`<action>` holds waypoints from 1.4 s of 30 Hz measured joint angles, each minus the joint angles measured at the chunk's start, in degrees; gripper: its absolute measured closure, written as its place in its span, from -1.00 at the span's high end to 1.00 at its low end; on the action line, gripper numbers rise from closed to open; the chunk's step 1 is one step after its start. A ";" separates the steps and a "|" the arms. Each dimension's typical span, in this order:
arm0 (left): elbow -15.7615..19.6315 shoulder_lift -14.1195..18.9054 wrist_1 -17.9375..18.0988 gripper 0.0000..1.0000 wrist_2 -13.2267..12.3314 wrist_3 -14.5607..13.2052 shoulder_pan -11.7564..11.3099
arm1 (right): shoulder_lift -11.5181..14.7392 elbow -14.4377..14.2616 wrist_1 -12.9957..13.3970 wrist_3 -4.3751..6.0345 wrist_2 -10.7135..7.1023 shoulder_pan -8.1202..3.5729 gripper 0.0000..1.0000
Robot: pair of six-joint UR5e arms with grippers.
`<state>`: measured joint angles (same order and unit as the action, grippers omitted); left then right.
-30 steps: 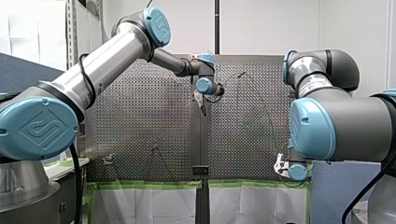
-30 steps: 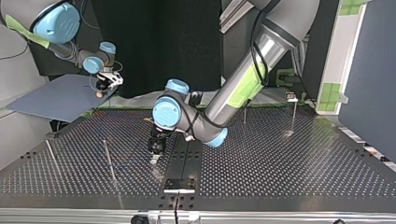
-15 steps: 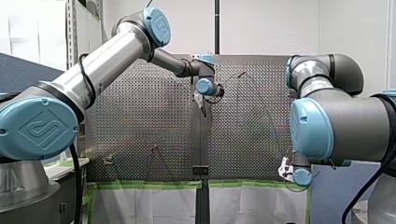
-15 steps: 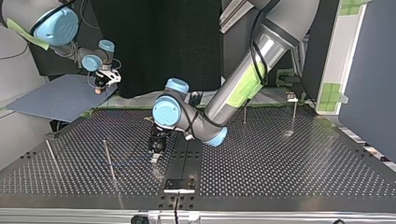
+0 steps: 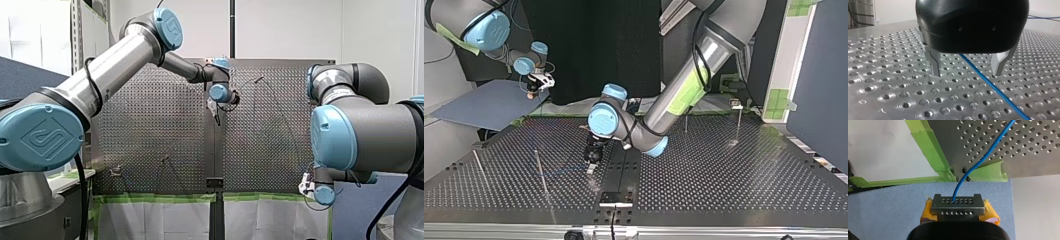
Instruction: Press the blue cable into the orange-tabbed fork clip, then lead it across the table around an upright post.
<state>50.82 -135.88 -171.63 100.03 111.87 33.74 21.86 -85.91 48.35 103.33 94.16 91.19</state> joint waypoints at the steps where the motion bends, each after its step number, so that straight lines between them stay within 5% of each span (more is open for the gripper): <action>1: 0.07 0.02 -0.04 1.00 -0.13 0.25 -0.05 | 0.00 0.03 0.02 -0.02 -0.01 0.00 -1.00; 12: 1.59 1.24 -3.05 1.00 -4.12 -0.45 -0.66 | -0.01 0.16 0.09 -0.13 -0.11 0.06 -1.00; 21: 5.63 5.26 0.15 1.00 -8.33 2.03 -1.44 | -0.01 0.17 -0.02 -0.13 -0.43 0.24 -1.00; 33: 11.27 10.90 2.98 1.00 -13.77 1.68 0.07 | -0.01 0.17 -0.33 -0.05 -0.71 0.38 -1.00; 42: 15.45 15.09 -0.84 1.00 -11.70 1.59 0.67 | -0.01 0.17 -0.49 -0.03 -1.10 0.44 -1.00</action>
<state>66.27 -120.79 -172.47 88.33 113.47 34.42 21.85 -85.74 47.86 103.30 93.07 91.63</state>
